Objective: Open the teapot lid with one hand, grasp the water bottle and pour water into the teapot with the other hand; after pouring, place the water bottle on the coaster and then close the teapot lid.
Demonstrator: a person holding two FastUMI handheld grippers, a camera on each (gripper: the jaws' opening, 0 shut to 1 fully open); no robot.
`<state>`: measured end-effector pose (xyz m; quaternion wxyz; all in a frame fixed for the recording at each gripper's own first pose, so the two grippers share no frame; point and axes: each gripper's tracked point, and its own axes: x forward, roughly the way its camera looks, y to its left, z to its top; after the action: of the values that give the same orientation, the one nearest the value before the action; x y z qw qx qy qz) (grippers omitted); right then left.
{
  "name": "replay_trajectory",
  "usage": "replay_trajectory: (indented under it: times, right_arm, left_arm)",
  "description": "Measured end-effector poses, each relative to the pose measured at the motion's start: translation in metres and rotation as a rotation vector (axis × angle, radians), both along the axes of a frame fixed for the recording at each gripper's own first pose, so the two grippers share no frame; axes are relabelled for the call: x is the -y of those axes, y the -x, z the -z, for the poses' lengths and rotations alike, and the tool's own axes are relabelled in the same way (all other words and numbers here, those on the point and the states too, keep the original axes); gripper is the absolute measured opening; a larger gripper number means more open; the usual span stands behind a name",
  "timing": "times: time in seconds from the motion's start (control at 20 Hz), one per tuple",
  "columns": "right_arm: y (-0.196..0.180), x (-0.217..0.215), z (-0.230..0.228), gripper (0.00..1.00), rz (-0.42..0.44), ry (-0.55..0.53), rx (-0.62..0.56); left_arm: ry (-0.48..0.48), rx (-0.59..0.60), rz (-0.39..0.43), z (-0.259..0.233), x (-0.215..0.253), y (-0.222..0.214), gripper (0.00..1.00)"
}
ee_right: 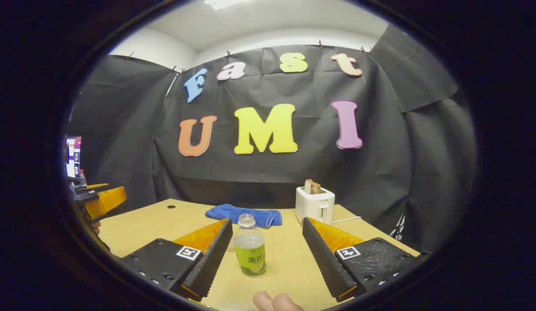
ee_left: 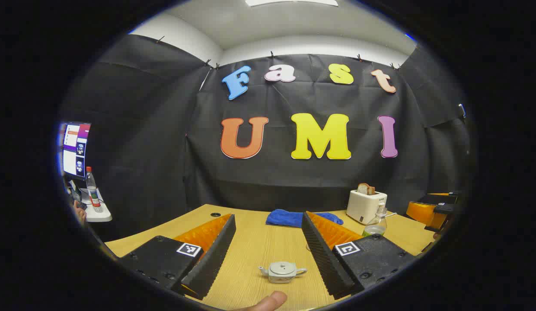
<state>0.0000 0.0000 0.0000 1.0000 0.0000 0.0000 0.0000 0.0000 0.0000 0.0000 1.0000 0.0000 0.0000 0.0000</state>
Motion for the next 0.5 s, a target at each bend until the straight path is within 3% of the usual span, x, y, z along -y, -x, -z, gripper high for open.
replay_trajectory:
  times: [0.5]
  right_arm:
    - [0.027, -0.012, -0.008, 0.97, -0.007, 0.043, 0.021]
  left_arm:
    - [0.014, -0.056, 0.053, 0.005, 0.008, 0.006, 0.96]
